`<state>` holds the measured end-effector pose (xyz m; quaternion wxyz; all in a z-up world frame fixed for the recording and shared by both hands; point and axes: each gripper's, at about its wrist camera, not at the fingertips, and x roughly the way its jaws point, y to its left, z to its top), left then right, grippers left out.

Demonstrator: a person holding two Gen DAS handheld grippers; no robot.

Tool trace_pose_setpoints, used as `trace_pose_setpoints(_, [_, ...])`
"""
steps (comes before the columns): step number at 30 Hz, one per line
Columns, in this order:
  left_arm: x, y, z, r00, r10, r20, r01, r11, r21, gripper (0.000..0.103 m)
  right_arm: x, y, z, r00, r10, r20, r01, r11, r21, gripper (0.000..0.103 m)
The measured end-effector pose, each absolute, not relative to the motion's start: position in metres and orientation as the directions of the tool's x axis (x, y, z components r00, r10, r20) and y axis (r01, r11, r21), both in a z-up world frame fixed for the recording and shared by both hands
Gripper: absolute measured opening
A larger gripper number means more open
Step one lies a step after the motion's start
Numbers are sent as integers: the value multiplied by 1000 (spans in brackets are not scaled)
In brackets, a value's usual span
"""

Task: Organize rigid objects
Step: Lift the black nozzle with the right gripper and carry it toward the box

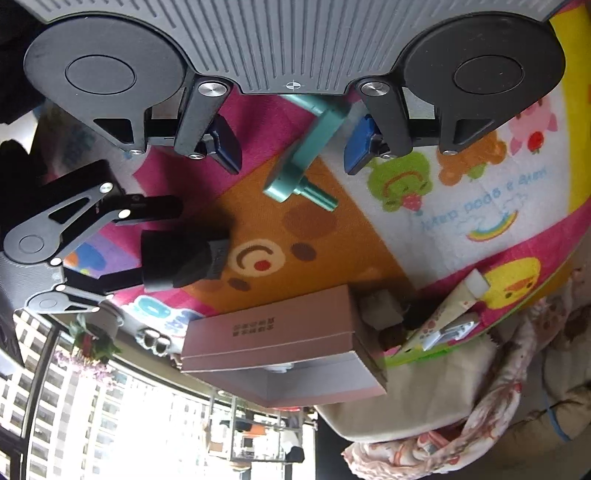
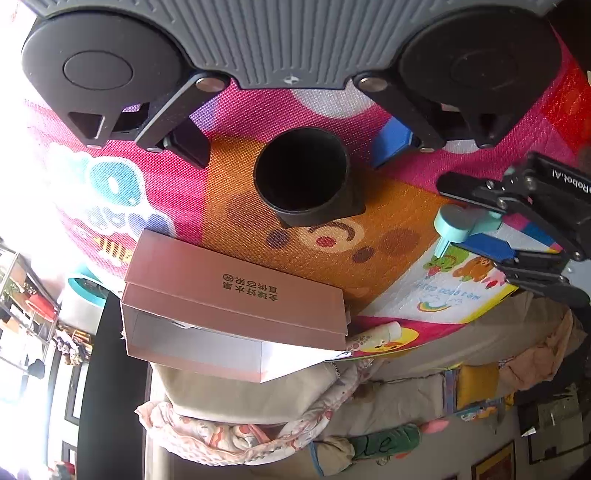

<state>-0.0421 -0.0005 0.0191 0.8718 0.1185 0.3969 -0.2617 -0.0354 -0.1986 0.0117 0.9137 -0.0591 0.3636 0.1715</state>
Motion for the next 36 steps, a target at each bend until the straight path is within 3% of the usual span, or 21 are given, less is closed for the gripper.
trace_pose_setpoints(5, [-44, 4, 21, 504, -411, -760, 548, 832, -86, 69, -35, -197, 11, 674, 275, -686, -359, 933, 21, 97])
trace_pose_setpoints(13, [-34, 3, 36, 540, -396, -743, 610, 792, 22, 68, -36, -197, 10, 676, 269, -686, -354, 935, 18, 98])
trace_pose_setpoints(21, [-9, 1, 20, 472, -435, -767, 680, 734, 2, 70, -36, -198, 10, 676, 269, -686, -354, 935, 18, 99])
trace_pose_setpoints(24, [-8, 4, 21, 487, -462, -742, 670, 742, -23, 66, -36, -198, 10, 676, 269, -686, -354, 935, 18, 99])
trace_pose_setpoints(26, [-11, 6, 22, 502, -488, -714, 672, 740, -33, 52, -35, -198, 10, 675, 270, -687, -353, 935, 20, 99])
trace_pose_setpoints(31, [-25, 7, 22, 506, -490, -710, 675, 737, -28, 51, -28, -192, 13, 667, 262, -697, -367, 930, -2, 99])
trace_pose_setpoints(33, [-32, 8, 22, 513, -487, -707, 672, 740, -22, 51, -25, -188, 14, 677, 254, -691, -378, 925, -30, 93])
trace_pose_setpoints(35, [-38, 9, 23, 516, -484, -706, 672, 741, -17, 51, -22, -186, 16, 680, 254, -688, -387, 921, -43, 81])
trace_pose_setpoints(36, [-41, 9, 23, 517, -481, -708, 671, 741, -13, 51, -21, -185, 18, 677, 257, -689, -393, 919, -43, 70])
